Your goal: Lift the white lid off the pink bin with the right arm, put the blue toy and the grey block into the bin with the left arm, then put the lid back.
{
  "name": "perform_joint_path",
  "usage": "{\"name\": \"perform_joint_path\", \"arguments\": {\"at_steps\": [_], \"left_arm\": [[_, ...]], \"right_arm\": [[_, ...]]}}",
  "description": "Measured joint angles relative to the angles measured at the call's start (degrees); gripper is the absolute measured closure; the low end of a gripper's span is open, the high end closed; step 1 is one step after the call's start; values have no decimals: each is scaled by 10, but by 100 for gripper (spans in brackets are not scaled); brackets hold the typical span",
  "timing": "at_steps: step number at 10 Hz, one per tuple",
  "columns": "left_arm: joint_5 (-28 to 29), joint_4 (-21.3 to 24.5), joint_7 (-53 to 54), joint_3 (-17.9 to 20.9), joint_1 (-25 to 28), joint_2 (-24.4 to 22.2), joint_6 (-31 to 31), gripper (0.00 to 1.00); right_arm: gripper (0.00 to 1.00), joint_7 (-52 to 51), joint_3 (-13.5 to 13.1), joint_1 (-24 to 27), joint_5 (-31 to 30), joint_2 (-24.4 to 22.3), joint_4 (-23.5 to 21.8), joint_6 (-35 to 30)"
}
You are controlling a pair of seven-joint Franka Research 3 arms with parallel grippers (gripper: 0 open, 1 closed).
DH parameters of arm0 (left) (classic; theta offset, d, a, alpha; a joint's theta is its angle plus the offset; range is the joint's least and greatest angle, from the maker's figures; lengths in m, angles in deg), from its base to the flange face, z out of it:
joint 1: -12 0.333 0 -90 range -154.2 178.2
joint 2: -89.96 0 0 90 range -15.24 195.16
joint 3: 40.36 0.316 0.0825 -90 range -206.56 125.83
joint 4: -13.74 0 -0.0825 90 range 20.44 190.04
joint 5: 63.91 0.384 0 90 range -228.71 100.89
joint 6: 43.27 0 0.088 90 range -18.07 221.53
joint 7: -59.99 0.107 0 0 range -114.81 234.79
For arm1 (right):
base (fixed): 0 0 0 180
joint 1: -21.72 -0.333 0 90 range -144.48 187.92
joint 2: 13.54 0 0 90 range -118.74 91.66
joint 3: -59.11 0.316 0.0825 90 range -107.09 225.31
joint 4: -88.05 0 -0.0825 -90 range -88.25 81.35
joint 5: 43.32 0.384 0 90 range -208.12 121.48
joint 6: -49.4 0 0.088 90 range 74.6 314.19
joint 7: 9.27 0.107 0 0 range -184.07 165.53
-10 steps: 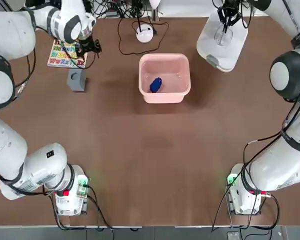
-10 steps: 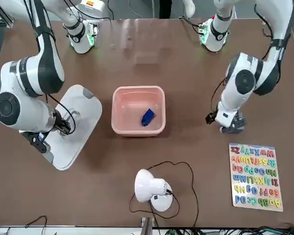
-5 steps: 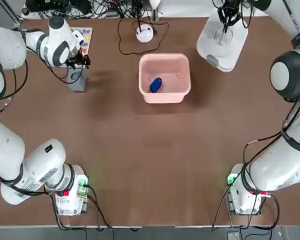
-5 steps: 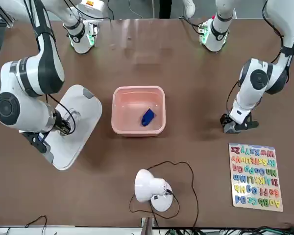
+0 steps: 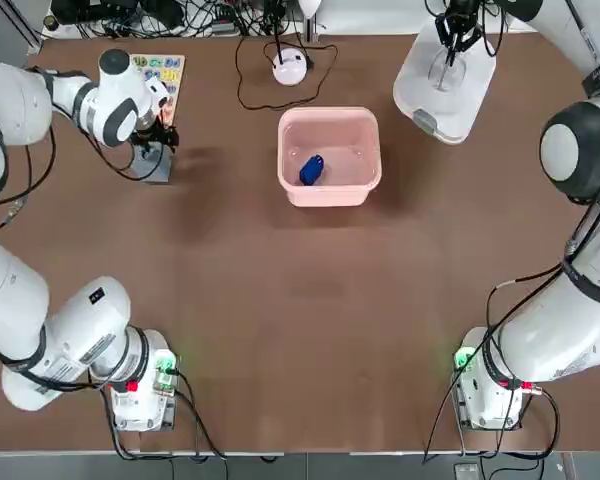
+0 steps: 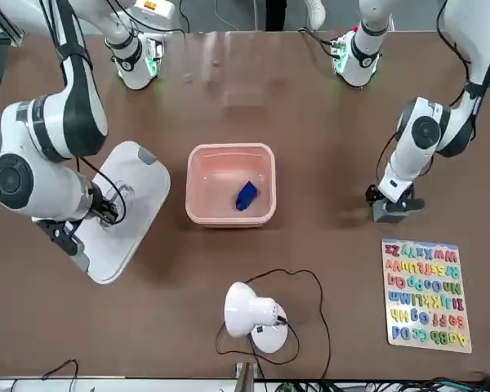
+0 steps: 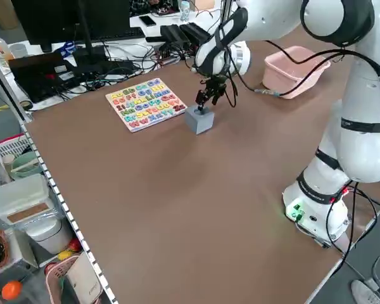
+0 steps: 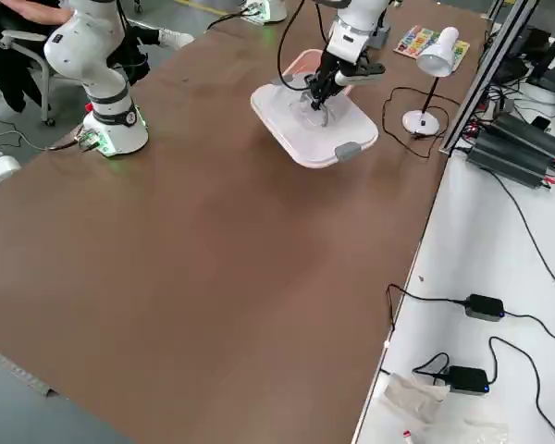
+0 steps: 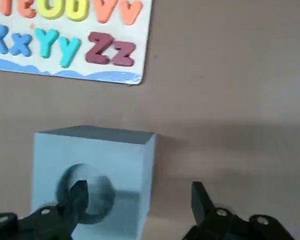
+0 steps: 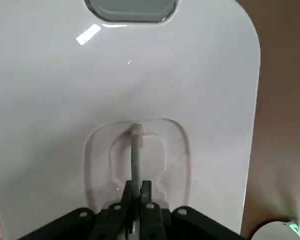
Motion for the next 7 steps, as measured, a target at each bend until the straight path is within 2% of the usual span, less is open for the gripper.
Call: {"name": "perform_joint_path", "arguments": {"at_steps": [1,2,3,5,6,7], "left_arm": [[0,0,0,0,5,2,0,12],[0,0,-1,0,6,4,1,19],[0,0,-4,0,6,6,1,37],[1,-2,-5,-1,7,6,3,66],[1,-5,-7,-7,8,4,3,74],[-1,-13,-19,-22,9,-1,-12,74]], "right_arm": [[93,0,0,0,0,0,0,0],[93,0,0,0,0,0,0,0],[93,0,0,0,0,0,0,0],[93,0,0,0,0,0,0,0],[93,0,0,0,0,0,0,0],[93,0,0,0,0,0,0,0]]}}
